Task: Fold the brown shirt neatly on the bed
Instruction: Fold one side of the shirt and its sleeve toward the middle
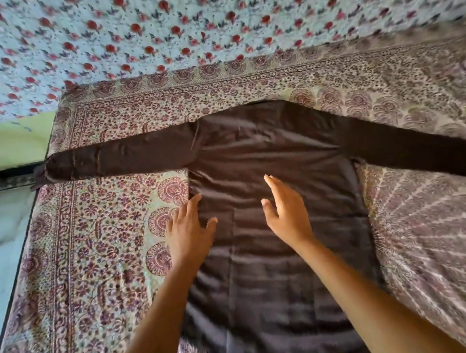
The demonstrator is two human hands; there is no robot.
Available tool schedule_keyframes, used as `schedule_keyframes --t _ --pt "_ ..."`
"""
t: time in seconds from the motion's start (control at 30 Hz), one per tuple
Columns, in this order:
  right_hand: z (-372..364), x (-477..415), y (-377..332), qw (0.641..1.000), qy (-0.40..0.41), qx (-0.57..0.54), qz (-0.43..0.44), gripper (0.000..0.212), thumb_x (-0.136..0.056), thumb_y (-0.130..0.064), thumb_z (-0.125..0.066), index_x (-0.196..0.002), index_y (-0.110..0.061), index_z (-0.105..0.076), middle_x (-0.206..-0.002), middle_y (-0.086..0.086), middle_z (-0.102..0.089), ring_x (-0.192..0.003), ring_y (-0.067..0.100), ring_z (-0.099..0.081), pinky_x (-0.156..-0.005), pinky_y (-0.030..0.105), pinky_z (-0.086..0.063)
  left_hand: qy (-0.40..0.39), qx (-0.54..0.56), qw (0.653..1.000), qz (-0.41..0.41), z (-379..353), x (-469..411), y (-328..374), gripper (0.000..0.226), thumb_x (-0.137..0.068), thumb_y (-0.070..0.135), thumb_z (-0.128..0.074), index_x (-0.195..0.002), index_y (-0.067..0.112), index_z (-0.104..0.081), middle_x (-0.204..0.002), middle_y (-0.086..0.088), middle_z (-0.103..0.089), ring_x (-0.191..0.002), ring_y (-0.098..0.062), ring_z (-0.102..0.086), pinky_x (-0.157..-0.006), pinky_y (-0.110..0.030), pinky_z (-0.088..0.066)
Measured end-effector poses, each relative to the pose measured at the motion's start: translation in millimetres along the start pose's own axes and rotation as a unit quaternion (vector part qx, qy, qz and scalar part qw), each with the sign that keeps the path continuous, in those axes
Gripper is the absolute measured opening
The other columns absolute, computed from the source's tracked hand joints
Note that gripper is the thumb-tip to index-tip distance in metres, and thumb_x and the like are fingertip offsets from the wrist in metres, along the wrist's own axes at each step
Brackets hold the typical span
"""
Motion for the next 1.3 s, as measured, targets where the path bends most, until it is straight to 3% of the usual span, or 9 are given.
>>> schedule_keyframes --t 0.2,0.5,0.7,0.77,0.87,0.93,1.1,1.23,1.3 --pt "-12 -14 16 1.0 -0.026 -0.009 0.015 0.051 -0.084 -0.024 -0.047 -0.131 -0.004 -0.047 -0.131 0.015 -0.055 -0.12 0.029 -0.053 -0.099 0.04 -0.043 0.009 -0.006 0.999 0.038 -15 8 -13 0.058 -0.085 0.036 -0.06 -0.137 0.023 -0.036 -0.136 0.0 -0.05 -0.125 -0.025 -0.043 -0.105 -0.043 -0.028" --pt "-86 -49 33 0.995 -0.083 0.015 0.047 0.05 -0.08 -0.022 -0.047 -0.126 -0.003 -0.052 -0.128 0.018 -0.057 -0.116 0.034 -0.055 -0.097 0.043 -0.042 -0.117 0.001 0.972 0.206 -69 11 -101 0.048 -0.086 0.033 -0.058 -0.13 0.02 -0.044 -0.122 -0.009 -0.061 -0.11 -0.032 -0.057 -0.09 -0.041 -0.047" --pt "-150 -86 28 0.987 -0.133 0.055 0.074 0.051 -0.08 -0.023 -0.044 -0.125 -0.001 -0.052 -0.128 0.018 -0.055 -0.117 0.035 -0.052 -0.097 0.042 -0.04 -0.096 0.019 0.966 0.24 -103 5 -140 0.049 -0.087 0.036 -0.058 -0.129 0.015 -0.044 -0.129 -0.019 -0.05 -0.111 -0.037 -0.054 -0.089 -0.046 -0.047" --pt "-168 -99 26 0.984 -0.15 0.076 0.065 0.047 -0.085 -0.021 -0.048 -0.13 -0.004 -0.047 -0.132 0.016 -0.052 -0.12 0.034 -0.048 -0.099 0.042 -0.037 -0.096 0.014 0.966 0.238 -109 -1 -145 0.059 -0.085 0.041 -0.06 -0.134 0.016 -0.039 -0.133 -0.019 -0.044 -0.113 -0.037 -0.052 -0.09 -0.046 -0.047" --pt "-197 -119 18 0.976 -0.181 0.119 0.029 0.048 -0.089 -0.022 -0.049 -0.134 -0.008 -0.04 -0.136 0.012 -0.046 -0.124 0.032 -0.043 -0.099 0.041 -0.034 -0.122 0.056 0.961 0.24 -116 -10 -151 0.056 -0.08 0.038 -0.067 -0.126 0.02 -0.041 -0.101 -0.009 -0.063 -0.096 -0.03 -0.061 -0.077 -0.038 -0.05" --pt "-214 -133 12 0.973 -0.188 0.132 0.013 0.049 -0.089 -0.024 -0.05 -0.134 -0.008 -0.039 -0.136 0.013 -0.044 -0.123 0.034 -0.042 -0.098 0.043 -0.034 -0.15 0.069 0.96 0.224 -116 -16 -152 0.044 -0.079 0.034 -0.068 -0.117 0.022 -0.048 -0.087 -0.004 -0.064 -0.086 -0.027 -0.062 -0.07 -0.034 -0.049" --pt "-251 -180 -4 0.976 -0.176 0.125 -0.026 0.06 -0.086 -0.037 -0.056 -0.135 -0.009 -0.035 -0.135 0.015 -0.044 -0.123 0.034 -0.042 -0.096 0.044 -0.038 -0.269 0.084 0.951 0.128 -112 -43 -155 0.038 -0.082 0.03 -0.066 -0.114 0.012 -0.059 -0.098 -0.01 -0.068 -0.092 -0.027 -0.062 -0.077 -0.032 -0.048" --pt "-275 -207 -25 0.967 -0.164 0.191 -0.037 0.079 -0.076 -0.049 -0.066 -0.134 -0.01 -0.03 -0.131 0.012 -0.047 -0.12 0.031 -0.045 -0.089 0.043 -0.041 -0.354 0.107 0.922 0.112 -113 -54 -165 0.039 -0.078 0.021 -0.072 -0.114 0.009 -0.061 -0.106 -0.01 -0.067 -0.099 -0.023 -0.062 -0.077 -0.024 -0.044" --pt "-286 -216 -34 0.967 -0.151 0.199 -0.039 0.076 -0.074 -0.047 -0.068 -0.132 -0.011 -0.033 -0.129 0.011 -0.046 -0.118 0.03 -0.046 -0.087 0.043 -0.042 -0.377 0.117 0.911 0.116 -114 -59 -170 0.04 -0.077 0.017 -0.073 -0.114 0.01 -0.061 -0.109 -0.009 -0.066 -0.102 -0.022 -0.062 -0.083 -0.025 -0.047"
Point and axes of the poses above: each hand's wrist, its own x-axis away from the middle knuckle, its own z-axis out of the back of the hand, y = z × x, the point moved 1 cm from there along -x, towards the middle knuckle
